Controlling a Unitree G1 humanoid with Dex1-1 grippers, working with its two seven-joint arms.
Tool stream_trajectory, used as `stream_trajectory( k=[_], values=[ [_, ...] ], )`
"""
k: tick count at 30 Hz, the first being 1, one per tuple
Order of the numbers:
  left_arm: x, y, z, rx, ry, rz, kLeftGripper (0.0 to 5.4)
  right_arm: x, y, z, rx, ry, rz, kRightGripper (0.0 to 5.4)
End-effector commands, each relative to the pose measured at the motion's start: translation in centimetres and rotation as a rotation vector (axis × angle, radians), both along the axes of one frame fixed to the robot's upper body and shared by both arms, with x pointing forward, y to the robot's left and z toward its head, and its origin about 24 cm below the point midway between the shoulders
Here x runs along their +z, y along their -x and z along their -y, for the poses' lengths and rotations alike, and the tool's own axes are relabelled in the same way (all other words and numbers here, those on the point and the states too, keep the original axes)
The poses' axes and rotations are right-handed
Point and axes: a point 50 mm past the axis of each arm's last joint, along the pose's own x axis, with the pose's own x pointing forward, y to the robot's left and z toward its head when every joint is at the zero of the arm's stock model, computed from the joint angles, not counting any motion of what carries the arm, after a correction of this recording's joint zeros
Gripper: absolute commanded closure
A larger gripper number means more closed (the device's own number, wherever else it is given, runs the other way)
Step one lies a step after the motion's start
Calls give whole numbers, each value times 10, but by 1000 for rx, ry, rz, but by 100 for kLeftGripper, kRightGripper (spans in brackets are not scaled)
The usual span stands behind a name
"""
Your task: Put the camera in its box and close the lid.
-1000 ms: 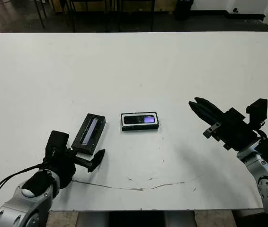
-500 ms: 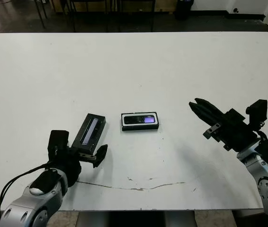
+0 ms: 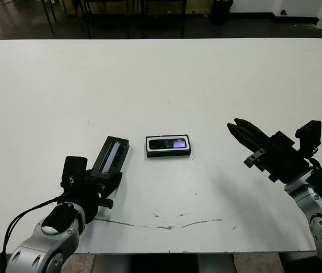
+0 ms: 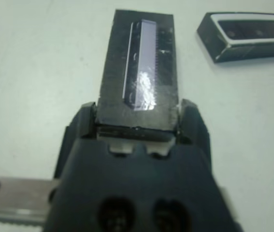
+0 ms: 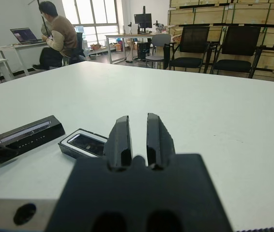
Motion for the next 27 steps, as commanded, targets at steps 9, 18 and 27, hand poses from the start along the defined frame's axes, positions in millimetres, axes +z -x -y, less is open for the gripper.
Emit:
stream_trajectory(
  k=[9, 18, 27],
  values=[
    [1, 2, -6, -111, -94, 91, 451, -4, 1, 1, -6, 1, -18, 540],
    [33, -21, -19, -231, -246, 343, 451, -4, 0, 1, -20, 8, -17, 540],
    [40, -33, -26, -324, -305, 471, 451, -5, 0, 2, -19, 16, -16, 540]
  ],
)
